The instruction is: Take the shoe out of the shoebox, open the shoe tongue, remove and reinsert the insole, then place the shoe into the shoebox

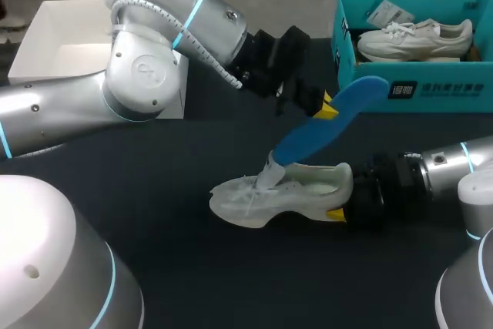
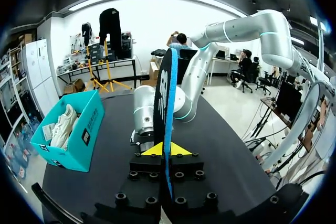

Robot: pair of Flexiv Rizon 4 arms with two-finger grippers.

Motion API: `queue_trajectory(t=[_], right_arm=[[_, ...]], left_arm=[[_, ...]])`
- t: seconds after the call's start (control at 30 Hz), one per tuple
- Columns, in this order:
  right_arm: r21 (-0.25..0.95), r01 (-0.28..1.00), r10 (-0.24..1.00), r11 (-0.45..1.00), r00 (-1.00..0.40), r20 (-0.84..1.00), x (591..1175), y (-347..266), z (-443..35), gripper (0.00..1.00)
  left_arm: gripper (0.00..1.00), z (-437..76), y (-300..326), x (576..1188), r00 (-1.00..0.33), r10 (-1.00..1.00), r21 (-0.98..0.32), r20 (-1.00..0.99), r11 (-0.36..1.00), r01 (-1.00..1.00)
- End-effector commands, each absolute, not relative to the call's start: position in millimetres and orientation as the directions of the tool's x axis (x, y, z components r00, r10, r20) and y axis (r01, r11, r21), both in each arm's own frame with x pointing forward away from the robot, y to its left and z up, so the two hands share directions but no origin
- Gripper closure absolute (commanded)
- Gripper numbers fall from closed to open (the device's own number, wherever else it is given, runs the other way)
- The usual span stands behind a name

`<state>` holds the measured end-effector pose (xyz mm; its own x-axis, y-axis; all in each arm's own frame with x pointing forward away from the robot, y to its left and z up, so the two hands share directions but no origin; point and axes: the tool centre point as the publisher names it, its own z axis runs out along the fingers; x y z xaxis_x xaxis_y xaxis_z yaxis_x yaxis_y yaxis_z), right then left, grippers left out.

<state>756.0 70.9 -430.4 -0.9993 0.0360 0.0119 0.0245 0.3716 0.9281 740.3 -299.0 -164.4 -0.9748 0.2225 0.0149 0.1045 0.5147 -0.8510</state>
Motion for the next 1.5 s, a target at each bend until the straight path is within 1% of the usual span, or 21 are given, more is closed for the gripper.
queue_trajectory(t=[0.03, 0.07, 0.33, 0.5, 0.57, 0.77, 0.97, 1.13, 1.2, 1.5], right_arm=[[0.926, 0.025, 0.037, 0.376, -0.999, 0.012, 754, 72, -434, 1.00], [0.926, 0.025, 0.037, 0.376, -0.999, 0.012, 754, 72, -434, 1.00], [0.926, 0.025, 0.037, 0.376, -0.999, 0.012, 754, 72, -434, 1.00], [0.926, 0.025, 0.037, 0.376, -0.999, 0.012, 754, 72, -434, 1.00], [0.926, 0.025, 0.037, 0.376, -0.999, 0.012, 754, 72, -434, 1.00], [0.926, 0.025, 0.037, 0.376, -0.999, 0.012, 754, 72, -434, 1.00], [0.926, 0.025, 0.037, 0.376, -0.999, 0.012, 754, 72, -434, 1.00], [0.926, 0.025, 0.037, 0.376, -0.999, 0.012, 754, 72, -434, 1.00], [0.926, 0.025, 0.037, 0.376, -0.999, 0.012, 754, 72, -434, 1.00], [0.926, 0.025, 0.037, 0.376, -0.999, 0.012, 754, 72, -434, 1.00]], left_arm=[[1.00, -162, -297, 740, -0.979, 0.201, -0.858, 0.031, 0.508, 0.077], [1.00, -157, -294, 739, -0.983, 0.168, -0.862, 0.072, 0.506, 0.023], [1.00, -127, -288, 728, -0.980, 0.060, -0.872, 0.191, 0.469, -0.142], [1.00, -111, -285, 726, -0.976, 0.022, -0.871, 0.217, 0.457, -0.183], [1.00, -104, -284, 724, -0.966, 0.016, -0.866, 0.257, 0.448, -0.223], [1.00, -86, -284, 712, -0.903, 0.031, -0.832, 0.429, 0.402, -0.382], [1.00, -70, -284, 701, -0.864, 0.010, -0.805, 0.503, 0.370, -0.464], [1.00, -55, -281, 690, -0.806, 0.029, -0.774, 0.591, 0.299, -0.558], [1.00, -49, -280, 687, -0.799, 0.062, -0.779, 0.598, 0.279, -0.562], [1.00, -49, -280, 687, -0.799, 0.062, -0.779, 0.598, 0.279, -0.562]])
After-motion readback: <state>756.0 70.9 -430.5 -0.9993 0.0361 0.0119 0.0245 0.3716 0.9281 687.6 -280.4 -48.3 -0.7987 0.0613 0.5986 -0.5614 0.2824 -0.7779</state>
